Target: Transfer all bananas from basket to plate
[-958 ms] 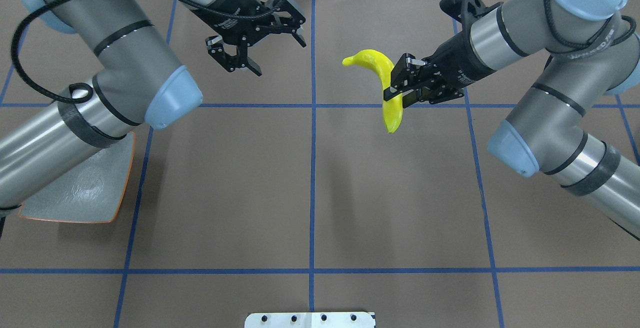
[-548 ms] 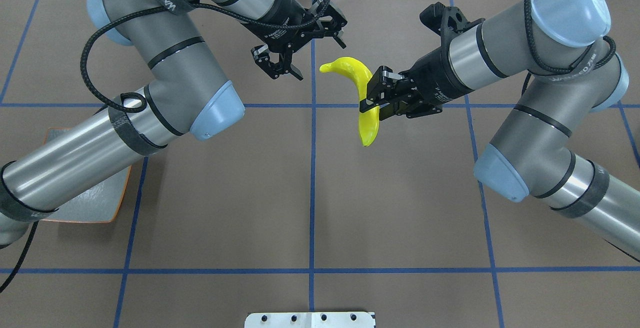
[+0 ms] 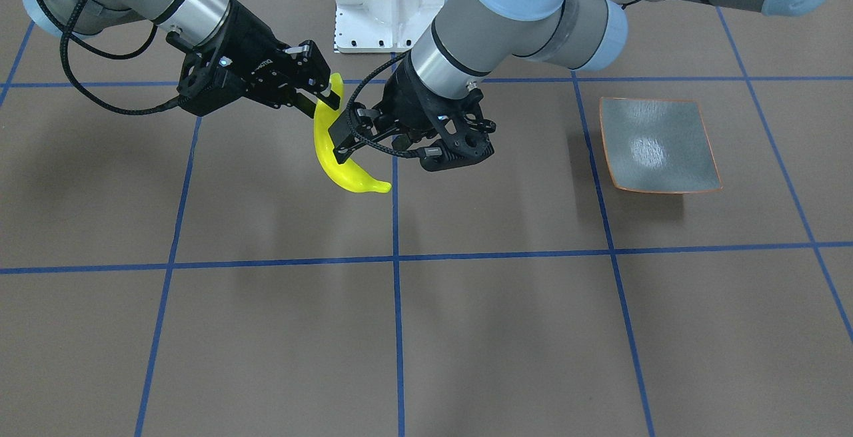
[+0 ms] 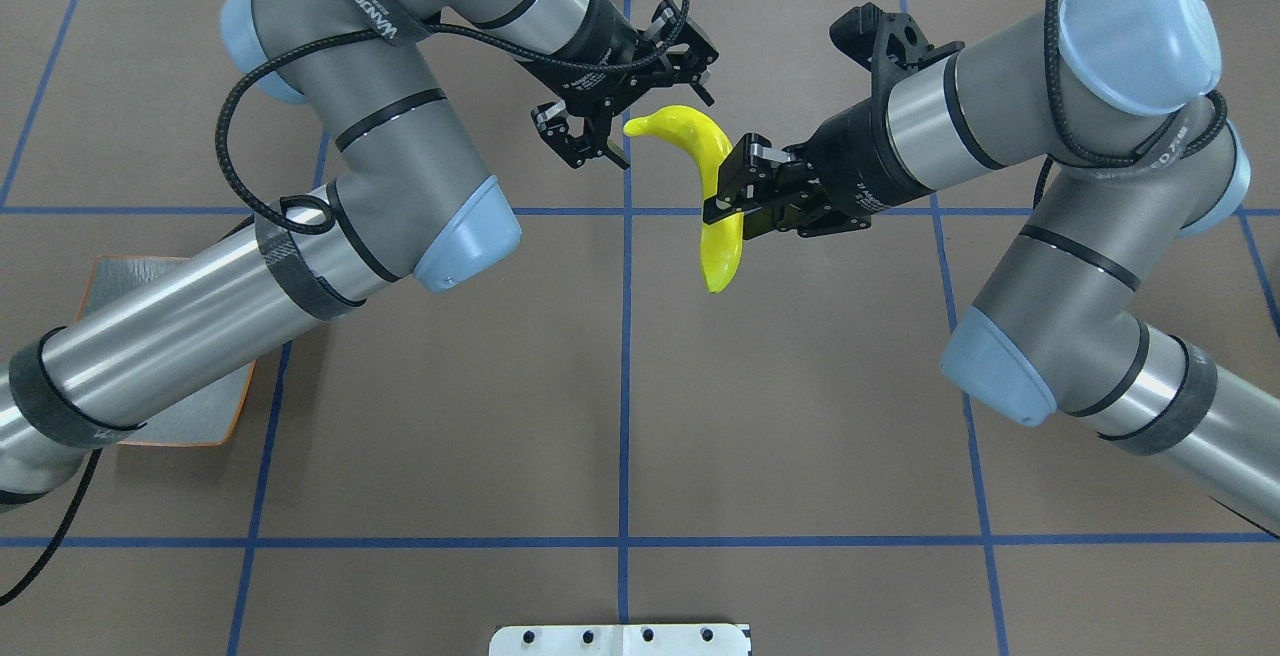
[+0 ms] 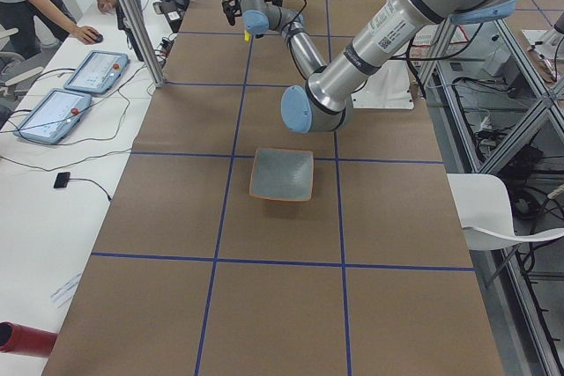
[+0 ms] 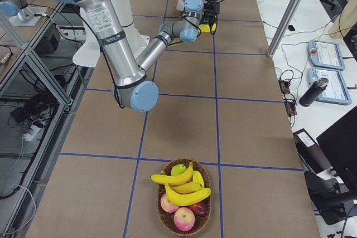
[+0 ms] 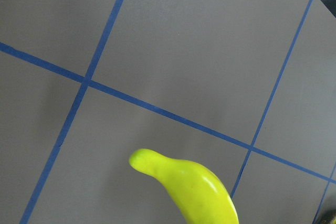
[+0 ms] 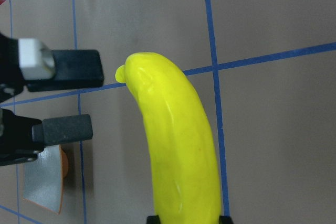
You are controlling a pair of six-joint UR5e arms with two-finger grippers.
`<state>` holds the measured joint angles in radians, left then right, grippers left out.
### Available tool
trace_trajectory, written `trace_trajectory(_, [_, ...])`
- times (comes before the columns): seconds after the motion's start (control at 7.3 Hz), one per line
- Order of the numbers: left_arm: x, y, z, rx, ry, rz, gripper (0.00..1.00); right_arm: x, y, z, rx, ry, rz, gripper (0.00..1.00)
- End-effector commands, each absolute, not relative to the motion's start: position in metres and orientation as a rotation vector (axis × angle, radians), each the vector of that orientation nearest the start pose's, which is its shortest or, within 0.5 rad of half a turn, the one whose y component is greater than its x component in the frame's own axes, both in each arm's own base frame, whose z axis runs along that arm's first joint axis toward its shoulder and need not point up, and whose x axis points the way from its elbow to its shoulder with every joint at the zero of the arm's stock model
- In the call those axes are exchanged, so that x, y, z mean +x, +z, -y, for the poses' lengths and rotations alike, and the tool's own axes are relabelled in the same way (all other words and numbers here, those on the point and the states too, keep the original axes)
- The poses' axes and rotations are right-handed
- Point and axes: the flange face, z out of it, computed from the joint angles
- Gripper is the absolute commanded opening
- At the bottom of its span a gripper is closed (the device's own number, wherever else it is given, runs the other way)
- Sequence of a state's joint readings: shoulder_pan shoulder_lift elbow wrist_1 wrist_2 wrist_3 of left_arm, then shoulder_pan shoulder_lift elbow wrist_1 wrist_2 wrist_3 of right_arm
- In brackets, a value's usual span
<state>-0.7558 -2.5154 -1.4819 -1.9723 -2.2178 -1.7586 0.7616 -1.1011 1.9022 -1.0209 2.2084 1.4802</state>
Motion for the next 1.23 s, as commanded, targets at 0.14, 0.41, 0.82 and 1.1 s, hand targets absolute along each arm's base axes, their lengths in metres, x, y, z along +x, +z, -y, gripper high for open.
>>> trace_trajectory(0.14, [0.479,0.036,0.53,-0.242,-0.442,-1.317,0.99,-0.366,0.172,0.428,0.127,0.162,1.398,0.0])
trace_trajectory(0.41, [0.486,0.037,0.53,-0.243,-0.444,-1.313,0.99,-0.367,0.172,0.425,0.135,0.166,1.397,0.0])
trace_trajectory(0.82, [0.492,0.038,0.53,-0.243,-0.457,-1.307,0.36,-0.364,0.17,0.424,0.14,0.166,1.402,0.0])
trace_trajectory(1.1, [0.491,0.036,0.529,-0.248,-0.464,-1.311,0.0,-0.364,0.171,0.424,0.139,0.166,1.401,0.0])
